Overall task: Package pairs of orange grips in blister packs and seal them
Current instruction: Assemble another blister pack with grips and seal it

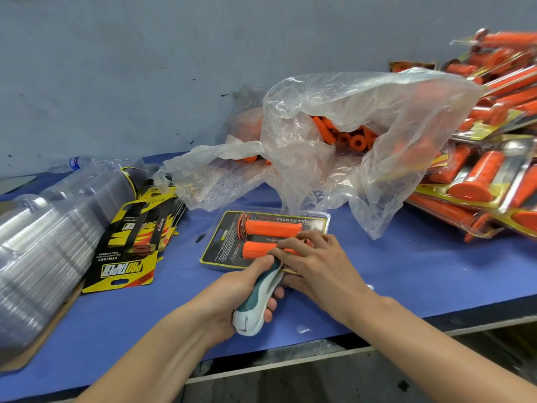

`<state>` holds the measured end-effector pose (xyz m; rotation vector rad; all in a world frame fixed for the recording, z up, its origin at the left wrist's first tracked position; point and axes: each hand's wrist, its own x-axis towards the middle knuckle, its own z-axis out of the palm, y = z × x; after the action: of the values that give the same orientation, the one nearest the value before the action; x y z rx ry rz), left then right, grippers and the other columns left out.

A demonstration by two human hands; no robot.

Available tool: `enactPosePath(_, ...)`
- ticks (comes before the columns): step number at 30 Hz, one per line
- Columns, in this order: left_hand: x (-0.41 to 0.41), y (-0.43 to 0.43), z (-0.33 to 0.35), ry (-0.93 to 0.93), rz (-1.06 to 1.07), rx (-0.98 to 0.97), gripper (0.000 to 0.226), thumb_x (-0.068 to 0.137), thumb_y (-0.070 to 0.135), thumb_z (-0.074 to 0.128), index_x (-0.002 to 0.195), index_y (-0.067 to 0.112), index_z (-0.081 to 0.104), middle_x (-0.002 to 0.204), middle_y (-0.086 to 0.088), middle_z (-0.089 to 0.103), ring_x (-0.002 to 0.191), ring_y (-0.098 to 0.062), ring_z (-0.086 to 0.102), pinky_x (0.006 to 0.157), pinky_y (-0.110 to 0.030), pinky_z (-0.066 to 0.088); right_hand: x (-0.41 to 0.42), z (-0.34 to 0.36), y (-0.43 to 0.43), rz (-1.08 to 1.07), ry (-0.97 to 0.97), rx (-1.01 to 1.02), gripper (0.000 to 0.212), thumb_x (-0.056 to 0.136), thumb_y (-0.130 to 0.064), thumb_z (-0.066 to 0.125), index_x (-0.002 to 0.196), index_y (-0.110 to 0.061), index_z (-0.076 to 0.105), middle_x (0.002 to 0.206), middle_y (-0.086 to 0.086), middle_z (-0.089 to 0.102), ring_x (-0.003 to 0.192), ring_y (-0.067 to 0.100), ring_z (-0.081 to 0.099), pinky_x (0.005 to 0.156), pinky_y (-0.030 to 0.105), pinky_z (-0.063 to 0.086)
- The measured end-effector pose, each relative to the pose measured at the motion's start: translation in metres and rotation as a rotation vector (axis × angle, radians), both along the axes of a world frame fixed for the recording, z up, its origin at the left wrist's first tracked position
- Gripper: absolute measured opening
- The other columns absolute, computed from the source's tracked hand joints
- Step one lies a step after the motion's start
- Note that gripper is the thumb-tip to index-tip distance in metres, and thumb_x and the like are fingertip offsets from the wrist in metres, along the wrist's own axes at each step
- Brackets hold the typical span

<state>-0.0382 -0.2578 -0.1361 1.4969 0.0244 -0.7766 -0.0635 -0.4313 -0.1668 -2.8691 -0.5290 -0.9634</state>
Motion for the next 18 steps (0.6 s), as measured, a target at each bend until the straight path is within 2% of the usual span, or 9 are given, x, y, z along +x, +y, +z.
enactPosePath(4, -0.002, -0.002, -0.003, -0.016, 0.022, -0.018, 0.052, 0.092, 0.049, 0.059, 0.101, -0.002, 0.068, 0.08, -0.015, 0.065, 0.057, -0.023, 0.057, 0.049, -0.029, 0.049, -0.002, 0.0, 0.0, -0.009, 0.027, 0.012, 0.047, 0.078, -0.038, 0.075, 0.123, -0.026, 0.066, 0.116, -0.009, 0.066, 0.11, 0.026, 0.061, 0.082, 0.043, 0.052)
enactPosePath(7, 0.006, 0.014, 0.004, -0.002, -0.111, 0.061, 0.065, 0.086, 0.059, 0.061, 0.111, 0.0, 0.067, 0.085, -0.018, 0.067, 0.059, -0.024, 0.059, 0.05, -0.029, 0.051, -0.003, 0.001, 0.001, -0.01, 0.044, 0.024, 0.055, 0.076, -0.044, 0.076, 0.126, -0.022, 0.064, 0.114, -0.007, 0.067, 0.111, 0.027, 0.061, 0.084, 0.043, 0.053)
enactPosePath(10, 0.018, 0.044, 0.016, -0.158, -0.26, 0.416, 0.069, 0.075, 0.069, 0.06, 0.106, 0.007, 0.066, 0.087, -0.009, 0.075, 0.057, -0.02, 0.063, 0.051, -0.029, 0.053, -0.006, 0.001, -0.002, 0.018, 0.033, 0.045, 0.039, 0.078, -0.041, 0.078, 0.114, -0.027, 0.07, 0.113, -0.007, 0.067, 0.111, 0.028, 0.061, 0.085, 0.043, 0.053)
enactPosePath(12, 0.03, 0.069, 0.02, -0.334, -0.261, 0.647, 0.06, 0.08, 0.069, 0.058, 0.098, 0.012, 0.064, 0.082, -0.003, 0.075, 0.055, -0.017, 0.066, 0.053, -0.028, 0.054, -0.007, -0.001, -0.005, 0.043, 0.02, 0.066, 0.023, 0.083, -0.035, 0.075, 0.105, -0.029, 0.073, 0.114, -0.007, 0.066, 0.114, 0.029, 0.06, 0.088, 0.044, 0.052)
enactPosePath(15, 0.049, 0.105, 0.018, -0.598, -0.106, 0.941, 0.055, 0.081, 0.07, 0.058, 0.091, 0.015, 0.058, 0.073, -0.006, 0.071, 0.056, -0.019, 0.067, 0.053, -0.03, 0.05, -0.007, -0.001, -0.006, 0.051, -0.007, 0.086, 0.013, 0.085, -0.03, 0.074, 0.098, -0.029, 0.075, 0.113, -0.007, 0.067, 0.113, 0.029, 0.06, 0.09, 0.044, 0.051)
enactPosePath(18, 0.06, 0.123, 0.009, -0.785, 0.066, 1.302, 0.058, 0.08, 0.073, 0.055, 0.096, 0.018, 0.049, 0.083, 0.001, 0.061, 0.071, -0.019, 0.061, 0.057, -0.032, 0.043, -0.007, -0.001, -0.006, 0.053, -0.068, 0.039, 0.009, 0.081, -0.024, 0.077, 0.089, -0.027, 0.075, 0.108, -0.006, 0.068, 0.109, 0.031, 0.062, 0.092, 0.045, 0.05)
